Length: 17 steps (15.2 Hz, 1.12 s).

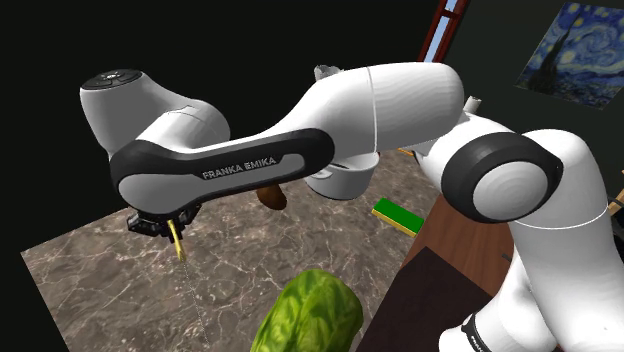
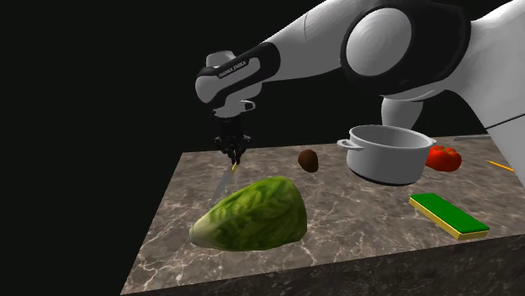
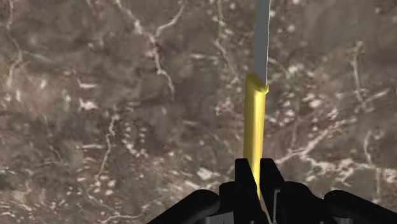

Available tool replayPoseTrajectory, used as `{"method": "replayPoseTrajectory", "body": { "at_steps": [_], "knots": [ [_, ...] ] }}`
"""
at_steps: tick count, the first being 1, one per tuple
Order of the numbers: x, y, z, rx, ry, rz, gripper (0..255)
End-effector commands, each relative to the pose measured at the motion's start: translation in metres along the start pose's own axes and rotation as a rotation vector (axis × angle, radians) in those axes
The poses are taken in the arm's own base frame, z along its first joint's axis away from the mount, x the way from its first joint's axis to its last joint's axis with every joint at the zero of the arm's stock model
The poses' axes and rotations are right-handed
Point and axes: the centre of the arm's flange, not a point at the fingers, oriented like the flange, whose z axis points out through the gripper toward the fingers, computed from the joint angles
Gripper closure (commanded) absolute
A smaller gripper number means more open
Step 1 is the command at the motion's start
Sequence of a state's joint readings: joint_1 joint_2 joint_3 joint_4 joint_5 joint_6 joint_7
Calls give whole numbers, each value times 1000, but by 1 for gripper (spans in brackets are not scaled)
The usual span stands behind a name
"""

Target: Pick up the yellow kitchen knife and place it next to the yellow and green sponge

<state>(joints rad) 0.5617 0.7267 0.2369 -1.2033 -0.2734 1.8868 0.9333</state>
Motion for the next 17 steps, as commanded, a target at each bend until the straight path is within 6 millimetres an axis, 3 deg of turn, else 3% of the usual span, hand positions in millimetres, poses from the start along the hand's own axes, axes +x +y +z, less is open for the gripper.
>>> {"method": "replayPoseTrajectory", "body": {
  "at_steps": [1,17],
  "knots": [
    [1,1,-10,-2,-2,0,255],
    [6,7,-89,-2,-2,0,255]
  ]
}}
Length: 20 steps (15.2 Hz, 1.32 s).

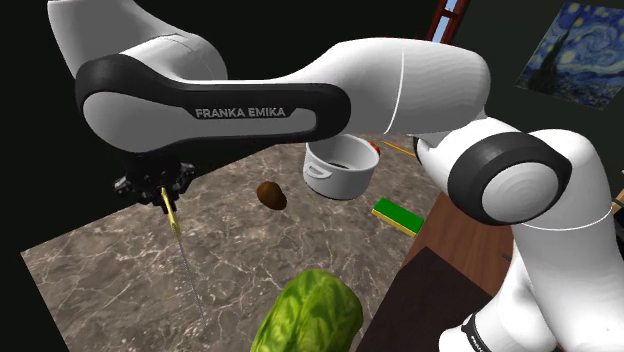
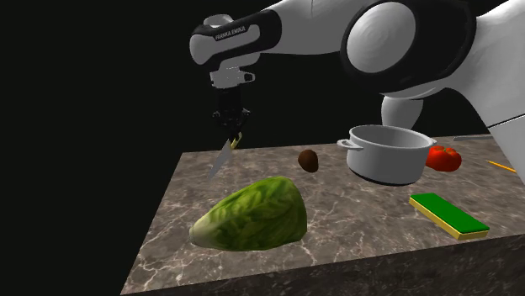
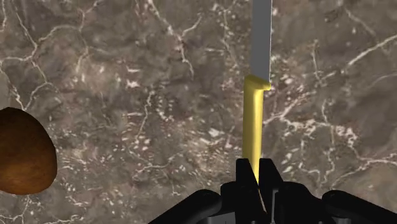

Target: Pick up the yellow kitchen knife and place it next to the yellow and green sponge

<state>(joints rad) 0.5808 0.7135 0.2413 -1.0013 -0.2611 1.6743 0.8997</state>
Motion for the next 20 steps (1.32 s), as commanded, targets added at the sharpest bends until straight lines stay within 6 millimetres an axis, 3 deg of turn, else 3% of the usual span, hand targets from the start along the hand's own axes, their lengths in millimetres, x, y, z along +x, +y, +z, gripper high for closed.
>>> {"method": "replayPoseTrajectory", "body": {
  "at_steps": [1,4,5,6,12,20],
  "knots": [
    [-2,13,-1,-1,0,0,255],
    [-7,52,1,-1,0,0,255],
    [-4,39,0,0,-1,1,255],
    [-4,39,0,0,-1,1,0],
    [-36,29,64,45,-68,-54,0],
    [-41,26,106,48,-73,-58,0]
  ]
}}
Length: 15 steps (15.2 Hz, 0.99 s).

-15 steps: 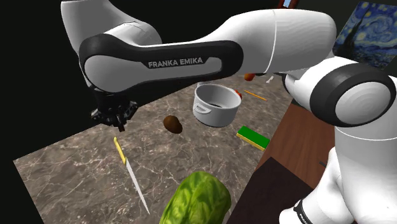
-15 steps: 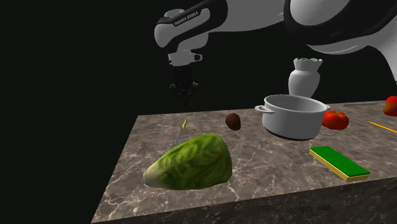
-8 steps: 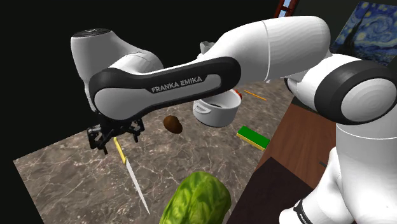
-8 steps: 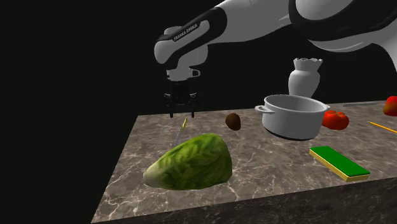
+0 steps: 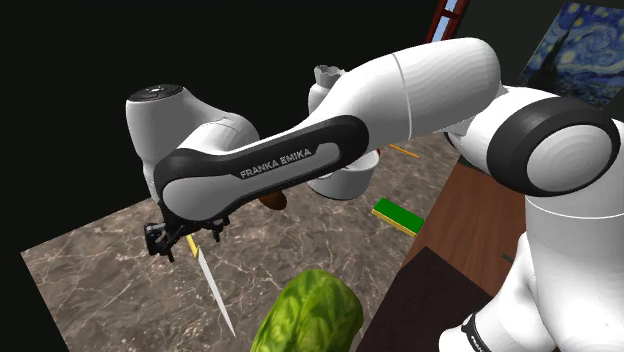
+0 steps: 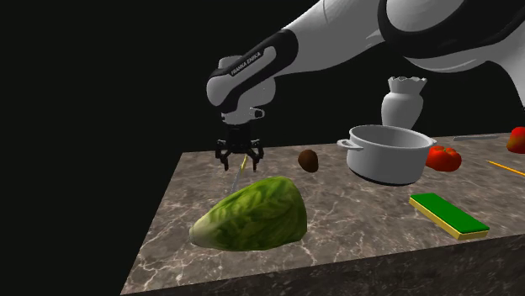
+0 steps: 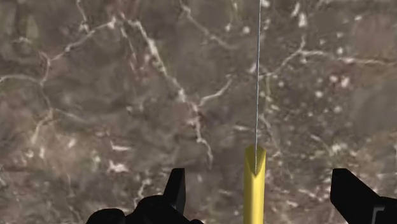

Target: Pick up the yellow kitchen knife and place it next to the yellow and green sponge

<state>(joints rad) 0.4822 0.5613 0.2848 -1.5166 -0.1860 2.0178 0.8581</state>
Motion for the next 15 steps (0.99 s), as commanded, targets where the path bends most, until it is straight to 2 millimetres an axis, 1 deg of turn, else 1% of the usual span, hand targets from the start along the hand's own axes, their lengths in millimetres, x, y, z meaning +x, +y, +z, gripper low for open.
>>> {"method": "replayPoseTrajectory", "body": {
  "at_steps": [1,8,9,15],
  "knots": [
    [-1,0,8,0,0,0,0],
    [-1,-1,8,0,0,0,0],
    [-1,-1,8,0,0,0,255],
    [1,-1,9,0,0,0,255]
  ]
}}
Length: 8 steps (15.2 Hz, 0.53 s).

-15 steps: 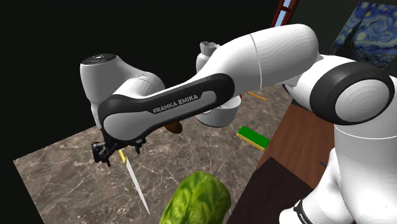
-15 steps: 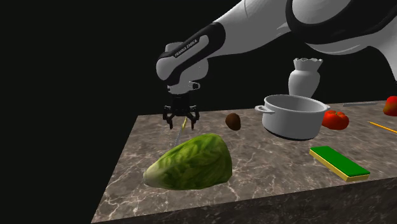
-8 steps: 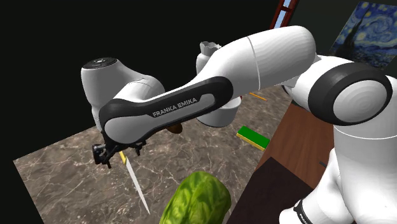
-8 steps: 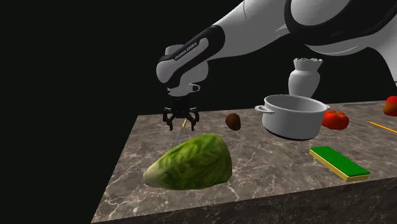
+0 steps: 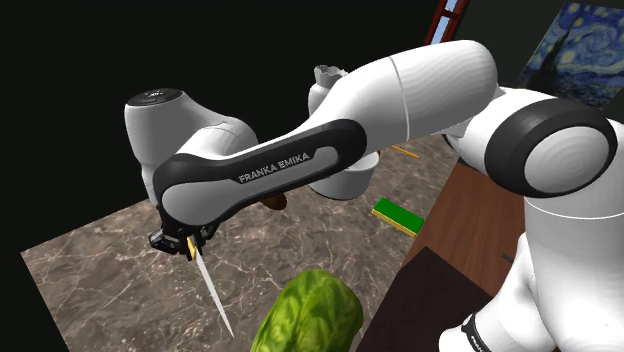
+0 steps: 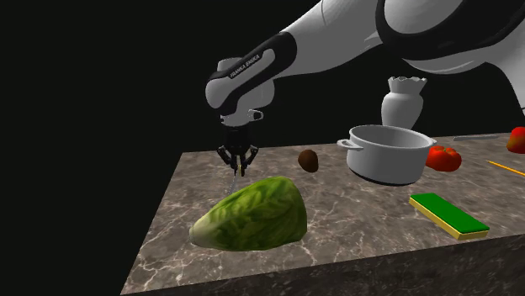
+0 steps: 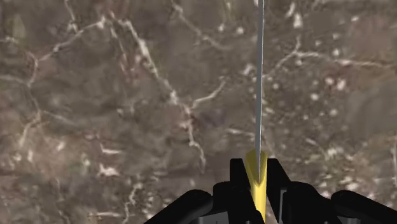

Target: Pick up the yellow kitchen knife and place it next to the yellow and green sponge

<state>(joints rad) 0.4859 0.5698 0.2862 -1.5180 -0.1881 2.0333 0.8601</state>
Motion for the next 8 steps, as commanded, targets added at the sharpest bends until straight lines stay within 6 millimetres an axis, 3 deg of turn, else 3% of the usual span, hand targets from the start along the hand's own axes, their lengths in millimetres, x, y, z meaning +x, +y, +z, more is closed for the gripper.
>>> {"method": "replayPoseTrajectory", "body": {
  "at_steps": [1,3,8],
  "knots": [
    [3,2,5,-6,-3,4,255],
    [1,3,4,-6,-3,4,255],
    [0,4,-23,-6,-3,4,255]
  ]
}}
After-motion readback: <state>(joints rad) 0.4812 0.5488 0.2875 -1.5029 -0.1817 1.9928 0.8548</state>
